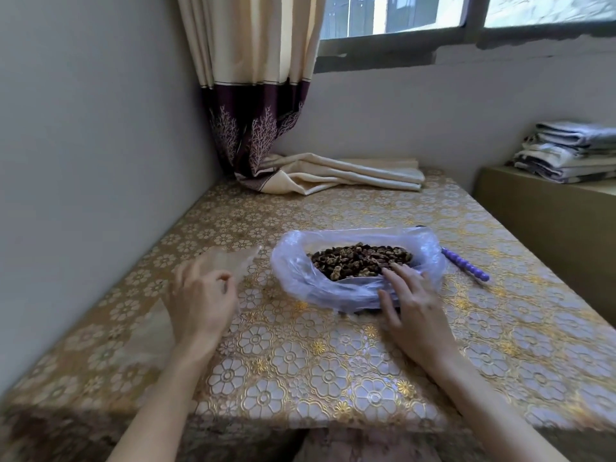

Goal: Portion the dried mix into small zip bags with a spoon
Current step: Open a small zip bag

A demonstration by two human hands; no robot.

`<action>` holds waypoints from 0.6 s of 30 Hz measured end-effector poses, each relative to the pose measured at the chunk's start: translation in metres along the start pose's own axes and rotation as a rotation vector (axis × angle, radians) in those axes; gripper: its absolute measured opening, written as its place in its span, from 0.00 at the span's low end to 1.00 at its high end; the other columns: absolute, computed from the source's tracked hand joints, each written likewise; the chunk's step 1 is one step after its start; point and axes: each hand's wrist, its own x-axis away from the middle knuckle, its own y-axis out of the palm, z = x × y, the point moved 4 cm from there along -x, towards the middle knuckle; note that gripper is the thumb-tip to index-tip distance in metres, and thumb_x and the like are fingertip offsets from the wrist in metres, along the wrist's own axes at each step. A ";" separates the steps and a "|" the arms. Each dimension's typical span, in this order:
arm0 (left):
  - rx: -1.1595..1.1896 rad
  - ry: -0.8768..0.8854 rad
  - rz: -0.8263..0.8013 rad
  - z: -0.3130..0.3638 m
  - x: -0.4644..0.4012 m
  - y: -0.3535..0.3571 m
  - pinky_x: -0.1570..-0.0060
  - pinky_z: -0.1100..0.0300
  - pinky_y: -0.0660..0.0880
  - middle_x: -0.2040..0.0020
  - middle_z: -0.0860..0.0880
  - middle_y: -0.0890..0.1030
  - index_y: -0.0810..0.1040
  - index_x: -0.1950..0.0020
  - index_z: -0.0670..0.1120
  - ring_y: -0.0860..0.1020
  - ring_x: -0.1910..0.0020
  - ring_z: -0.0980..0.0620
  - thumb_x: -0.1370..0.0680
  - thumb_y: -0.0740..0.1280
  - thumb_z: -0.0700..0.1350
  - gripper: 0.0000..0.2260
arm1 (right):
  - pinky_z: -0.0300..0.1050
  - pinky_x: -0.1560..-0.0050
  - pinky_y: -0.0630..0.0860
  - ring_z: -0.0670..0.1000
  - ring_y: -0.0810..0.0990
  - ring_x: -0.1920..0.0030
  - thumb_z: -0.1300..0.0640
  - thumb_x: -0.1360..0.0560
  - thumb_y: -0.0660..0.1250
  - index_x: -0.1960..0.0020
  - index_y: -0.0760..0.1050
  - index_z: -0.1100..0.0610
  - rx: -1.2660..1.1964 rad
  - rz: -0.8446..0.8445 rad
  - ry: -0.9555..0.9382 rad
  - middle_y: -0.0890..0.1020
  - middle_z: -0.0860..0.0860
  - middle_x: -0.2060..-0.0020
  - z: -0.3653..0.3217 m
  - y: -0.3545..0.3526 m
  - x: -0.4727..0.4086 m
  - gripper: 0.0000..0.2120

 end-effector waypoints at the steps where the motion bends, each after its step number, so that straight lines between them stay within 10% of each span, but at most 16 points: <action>1: 0.003 -0.015 0.009 0.003 -0.003 -0.002 0.37 0.42 0.62 0.36 0.44 0.75 0.83 0.52 0.48 0.67 0.35 0.41 0.25 0.67 0.47 0.07 | 0.54 0.28 0.58 0.60 0.71 0.33 0.59 0.24 0.65 0.36 0.73 0.64 -0.002 -0.001 -0.002 0.75 0.61 0.37 0.000 0.000 0.000 0.18; 5: 0.341 -0.162 0.037 0.015 -0.009 -0.007 0.42 0.47 0.69 0.45 0.45 0.76 0.82 0.54 0.48 0.71 0.43 0.46 0.25 0.66 0.46 0.06 | 0.50 0.28 0.54 0.58 0.70 0.32 0.57 0.23 0.64 0.35 0.73 0.63 -0.023 -0.012 0.002 0.74 0.59 0.35 0.000 0.001 0.000 0.18; 9: 0.826 -0.126 0.068 0.043 -0.017 -0.018 0.76 0.68 0.67 0.66 0.51 0.78 0.78 0.59 0.50 0.71 0.74 0.62 0.23 0.62 0.44 0.08 | 0.51 0.25 0.52 0.53 0.66 0.29 0.55 0.22 0.63 0.32 0.70 0.59 -0.077 -0.002 0.004 0.72 0.55 0.33 0.000 0.001 -0.003 0.19; 18: 1.277 -0.213 -0.119 0.121 -0.036 0.025 0.68 0.65 0.77 0.59 0.47 0.81 0.80 0.55 0.47 0.81 0.62 0.50 0.22 0.65 0.43 0.05 | 0.41 0.41 0.70 0.51 0.76 0.43 0.46 0.26 0.64 0.37 0.74 0.60 -0.345 0.143 -0.208 0.79 0.53 0.43 -0.032 -0.010 -0.051 0.24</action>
